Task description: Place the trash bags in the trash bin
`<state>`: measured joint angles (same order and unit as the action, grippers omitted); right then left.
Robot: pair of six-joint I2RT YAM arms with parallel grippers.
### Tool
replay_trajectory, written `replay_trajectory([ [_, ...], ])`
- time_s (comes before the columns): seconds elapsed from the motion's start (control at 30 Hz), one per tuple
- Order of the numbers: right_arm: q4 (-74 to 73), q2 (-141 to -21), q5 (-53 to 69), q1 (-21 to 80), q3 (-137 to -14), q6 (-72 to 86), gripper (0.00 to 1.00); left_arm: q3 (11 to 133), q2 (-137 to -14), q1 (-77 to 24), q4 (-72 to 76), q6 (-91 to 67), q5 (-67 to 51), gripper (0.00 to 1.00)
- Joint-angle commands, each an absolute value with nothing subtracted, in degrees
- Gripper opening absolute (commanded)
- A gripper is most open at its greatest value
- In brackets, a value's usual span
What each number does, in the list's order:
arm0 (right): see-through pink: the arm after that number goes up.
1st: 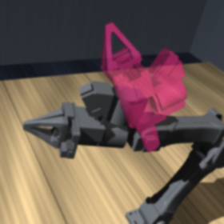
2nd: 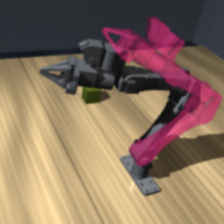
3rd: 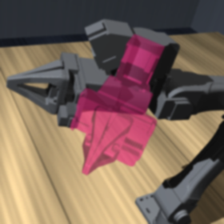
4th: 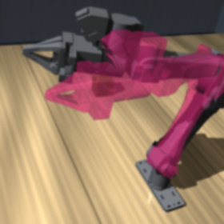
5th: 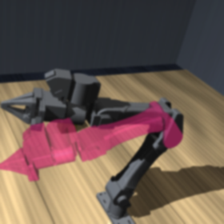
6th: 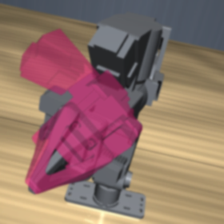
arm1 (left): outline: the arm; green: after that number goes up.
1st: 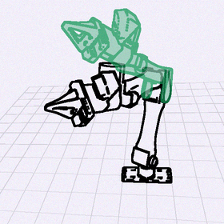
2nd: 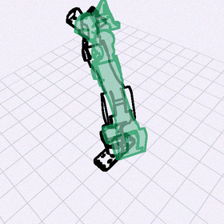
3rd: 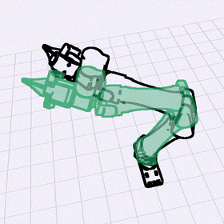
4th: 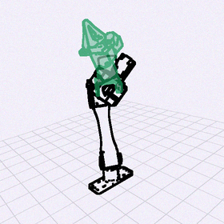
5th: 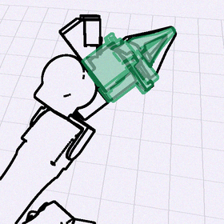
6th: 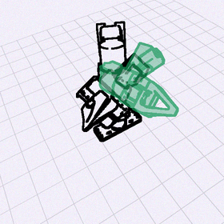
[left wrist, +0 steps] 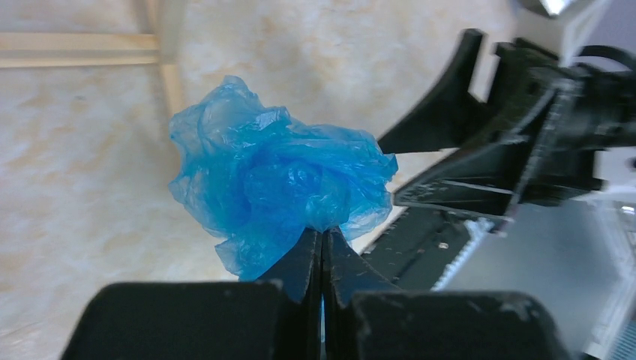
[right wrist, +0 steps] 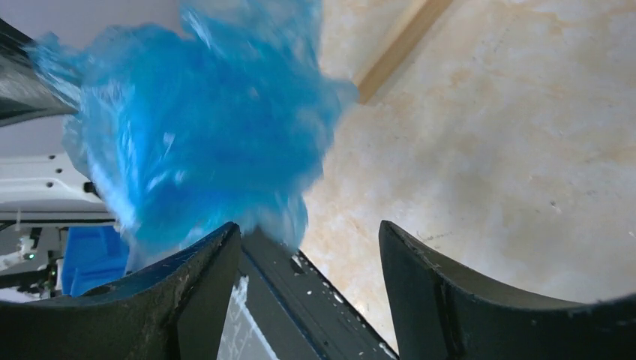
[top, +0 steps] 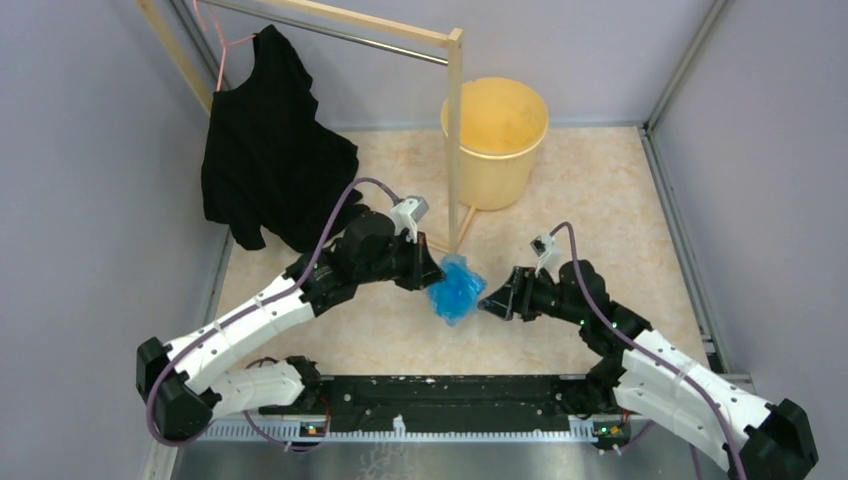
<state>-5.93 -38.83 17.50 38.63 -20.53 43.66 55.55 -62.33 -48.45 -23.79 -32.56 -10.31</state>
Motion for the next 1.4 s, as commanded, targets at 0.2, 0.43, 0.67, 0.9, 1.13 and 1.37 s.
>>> replay_trajectory([
  [0.2, 9.4, -39.7, 22.2, 39.2, -17.1, 43.7, 0.7, 49.0, -61.1, -47.7, -10.3, -43.0, -21.4, 0.0],
  [0.43, 27.3, -43.7, 21.5, 38.3, -12.2, 50.9, 0.18, 52.3, -60.0, -47.0, -13.7, -42.6, -21.4, 0.0],
  [0.67, 10.4, -43.2, 19.2, 37.9, -17.8, 42.6, 0.0, 52.0, -55.7, -46.8, -19.9, -40.2, -9.0, 0.0],
  [0.9, -22.3, -36.8, 4.6, 37.9, -37.3, 26.5, 0.0, 46.9, -51.4, -45.3, -22.7, -41.6, -0.5, 0.0],
  [1.13, -24.2, -38.3, 5.0, 37.9, -44.3, 24.9, 0.0, 48.2, -52.1, -43.5, -23.3, -39.2, 1.7, 0.0],
  [1.37, -18.6, -39.9, 8.6, 37.9, -30.6, 32.6, 0.03, 45.2, -51.9, -43.4, -20.9, -39.0, -3.1, 0.0],
])
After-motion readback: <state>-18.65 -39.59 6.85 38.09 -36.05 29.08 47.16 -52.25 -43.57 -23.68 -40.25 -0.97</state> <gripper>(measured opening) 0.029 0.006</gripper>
